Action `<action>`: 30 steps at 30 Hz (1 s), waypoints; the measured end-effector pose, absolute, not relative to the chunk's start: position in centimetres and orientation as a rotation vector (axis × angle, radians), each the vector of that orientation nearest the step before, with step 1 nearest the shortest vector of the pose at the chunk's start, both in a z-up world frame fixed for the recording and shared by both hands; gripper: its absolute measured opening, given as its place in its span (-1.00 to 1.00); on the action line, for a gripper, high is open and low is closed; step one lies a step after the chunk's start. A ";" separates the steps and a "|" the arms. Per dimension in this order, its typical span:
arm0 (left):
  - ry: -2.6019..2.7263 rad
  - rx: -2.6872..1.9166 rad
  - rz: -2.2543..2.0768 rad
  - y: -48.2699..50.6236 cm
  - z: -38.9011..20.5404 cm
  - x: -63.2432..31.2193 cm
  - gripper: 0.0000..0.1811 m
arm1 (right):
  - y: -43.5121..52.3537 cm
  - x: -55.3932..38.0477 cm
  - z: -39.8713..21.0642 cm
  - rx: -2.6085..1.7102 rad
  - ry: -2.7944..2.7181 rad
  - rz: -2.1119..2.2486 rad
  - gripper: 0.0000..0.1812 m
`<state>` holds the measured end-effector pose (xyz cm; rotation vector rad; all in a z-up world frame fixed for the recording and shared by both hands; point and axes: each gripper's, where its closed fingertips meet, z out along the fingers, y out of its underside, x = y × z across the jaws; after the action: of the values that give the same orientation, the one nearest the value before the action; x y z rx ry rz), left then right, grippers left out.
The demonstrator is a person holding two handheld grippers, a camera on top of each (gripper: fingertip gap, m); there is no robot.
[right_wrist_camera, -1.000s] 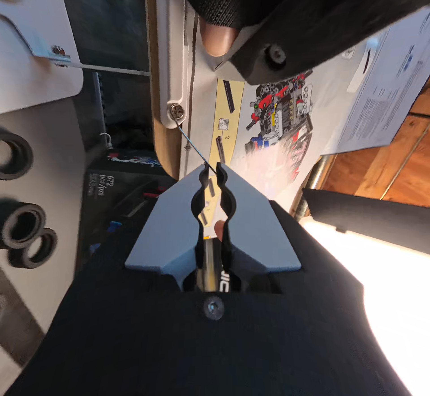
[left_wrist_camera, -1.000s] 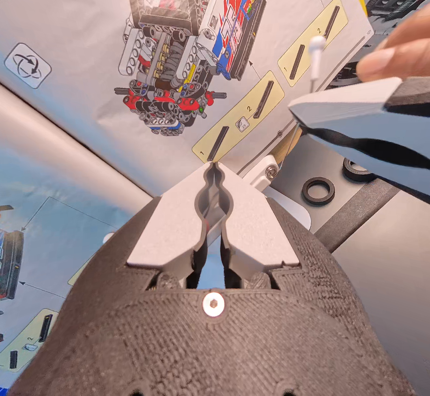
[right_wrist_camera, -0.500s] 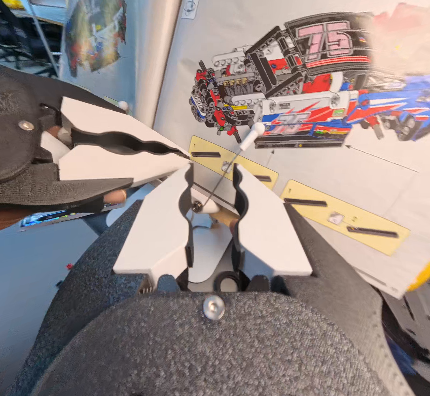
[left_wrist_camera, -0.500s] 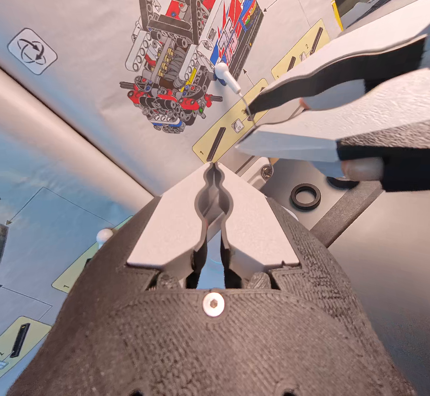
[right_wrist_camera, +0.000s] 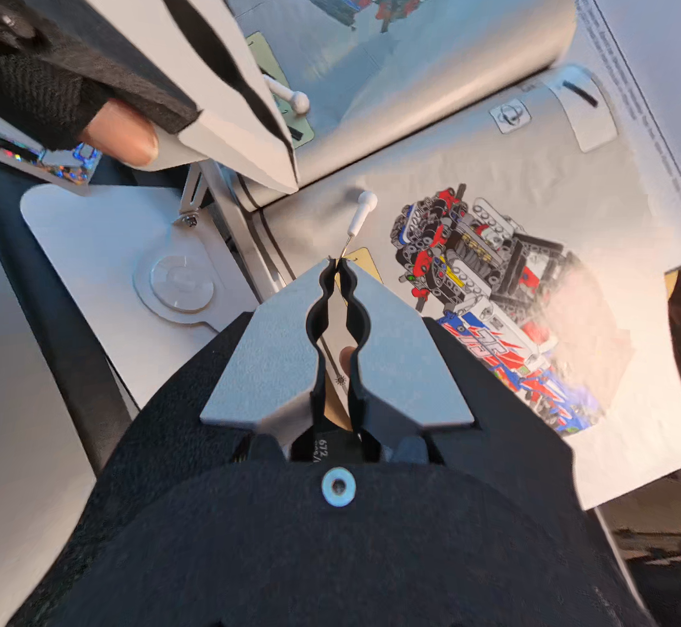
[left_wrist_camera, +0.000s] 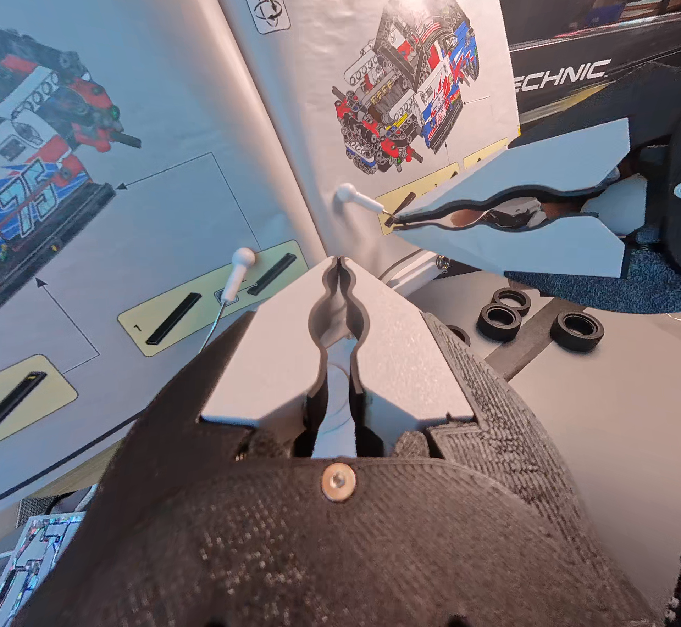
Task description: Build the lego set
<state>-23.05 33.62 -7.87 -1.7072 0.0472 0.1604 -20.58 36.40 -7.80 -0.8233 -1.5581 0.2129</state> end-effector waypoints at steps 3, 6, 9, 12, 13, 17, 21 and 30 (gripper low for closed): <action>0.048 -1.720 0.175 33.6 -8.1 -23.0 -1.00 | 36.8 -20.7 -7.8 -0.869 -1.559 0.174 -1.00; 0.045 -1.717 0.161 33.2 -8.1 -23.2 -1.00 | 36.9 -20.8 -7.9 -0.944 -1.530 0.235 -1.00; 0.015 -1.667 0.155 31.7 -7.4 -23.9 -1.00 | 36.3 -20.4 -7.8 -1.034 -1.483 0.335 -0.76; -0.044 -1.574 0.177 29.4 -5.8 -25.8 -1.00 | 34.2 -18.7 -6.4 -1.118 -1.371 0.568 -0.54; -0.070 -1.553 0.202 28.6 -5.4 -26.9 -1.00 | 33.1 -17.8 -6.1 -1.130 -1.345 0.645 -0.51; -0.153 -1.486 0.317 25.2 -3.7 -31.8 -0.99 | 27.2 -12.6 -5.8 -1.162 -1.296 0.909 -0.47; -0.211 -1.463 0.394 22.9 -1.2 -36.9 -0.99 | 21.5 -5.8 -8.0 -1.191 -1.327 1.017 -0.50; -0.245 -1.477 0.429 23.6 2.9 -43.7 -1.00 | 17.3 5.8 -13.1 -1.314 -1.133 1.055 -0.60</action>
<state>-43.68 23.60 2.89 -1.4773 -0.2448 0.4285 5.77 17.32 -13.09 -1.3142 -1.1334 1.0550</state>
